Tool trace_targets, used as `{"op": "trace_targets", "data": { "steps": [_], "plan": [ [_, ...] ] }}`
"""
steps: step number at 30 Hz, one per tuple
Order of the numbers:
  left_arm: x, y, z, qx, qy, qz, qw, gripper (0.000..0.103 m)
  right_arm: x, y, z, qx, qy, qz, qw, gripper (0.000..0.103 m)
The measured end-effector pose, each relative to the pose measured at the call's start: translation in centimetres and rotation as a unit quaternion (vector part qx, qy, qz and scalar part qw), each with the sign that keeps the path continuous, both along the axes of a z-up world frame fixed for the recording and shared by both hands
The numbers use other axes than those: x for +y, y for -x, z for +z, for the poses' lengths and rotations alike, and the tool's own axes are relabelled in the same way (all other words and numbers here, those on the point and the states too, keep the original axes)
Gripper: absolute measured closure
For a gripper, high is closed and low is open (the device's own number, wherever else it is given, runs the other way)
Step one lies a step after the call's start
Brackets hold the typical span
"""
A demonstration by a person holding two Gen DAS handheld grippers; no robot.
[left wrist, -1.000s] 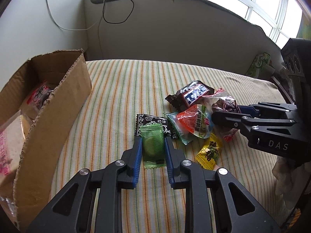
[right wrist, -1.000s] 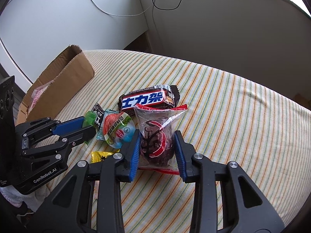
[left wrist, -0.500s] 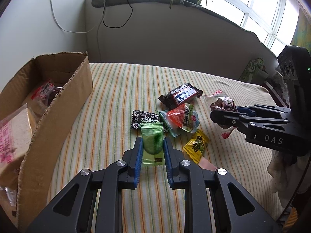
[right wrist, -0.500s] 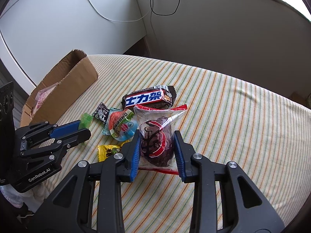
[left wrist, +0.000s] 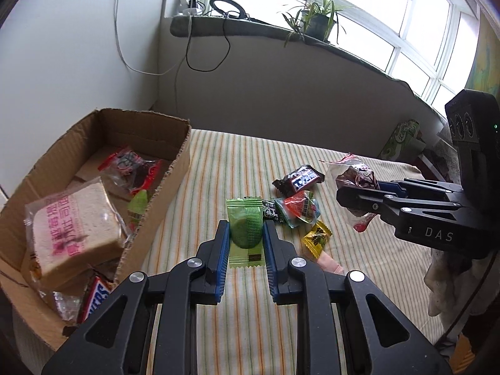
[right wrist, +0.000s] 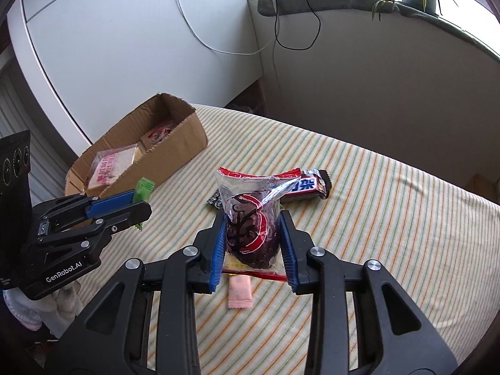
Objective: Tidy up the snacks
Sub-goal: 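Carry the green candy and red-wrapped bag over the box with both tools, then open the left tool over the box while the right tool releases the red bag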
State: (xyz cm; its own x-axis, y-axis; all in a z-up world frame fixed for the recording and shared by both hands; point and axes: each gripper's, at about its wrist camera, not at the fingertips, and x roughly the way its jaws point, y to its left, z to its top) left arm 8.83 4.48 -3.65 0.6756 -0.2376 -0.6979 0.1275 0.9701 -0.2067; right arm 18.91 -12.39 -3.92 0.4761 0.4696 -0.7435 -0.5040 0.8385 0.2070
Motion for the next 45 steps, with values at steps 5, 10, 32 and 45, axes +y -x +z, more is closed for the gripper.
{"op": "trace_targets", "data": {
  "steps": [5, 10, 32, 45],
  "plan": [
    [2.4, 1.1, 0.7, -0.010, 0.004, 0.018, 0.9998, 0.083, 2.9, 0.7, 1.1, -0.009, -0.001, 0.022, 1.000, 0.070],
    [4.6, 1.8, 1.1, -0.019, 0.006, 0.036, 0.9991, 0.083, 6.2, 1.1, 1.7, -0.013, 0.000, 0.044, 0.999, 0.070],
    [13.6, 3.4, 1.1, -0.027, 0.015, 0.100, 0.9945, 0.083, 18.0, 1.1, 1.4, -0.008, 0.018, 0.107, 0.994, 0.070],
    [14.6, 3.4, 0.8, -0.021, 0.022, 0.113, 0.9932, 0.076, 19.6, 1.1, 1.1, -0.013, 0.026, 0.111, 0.993, 0.065]
  ]
}}
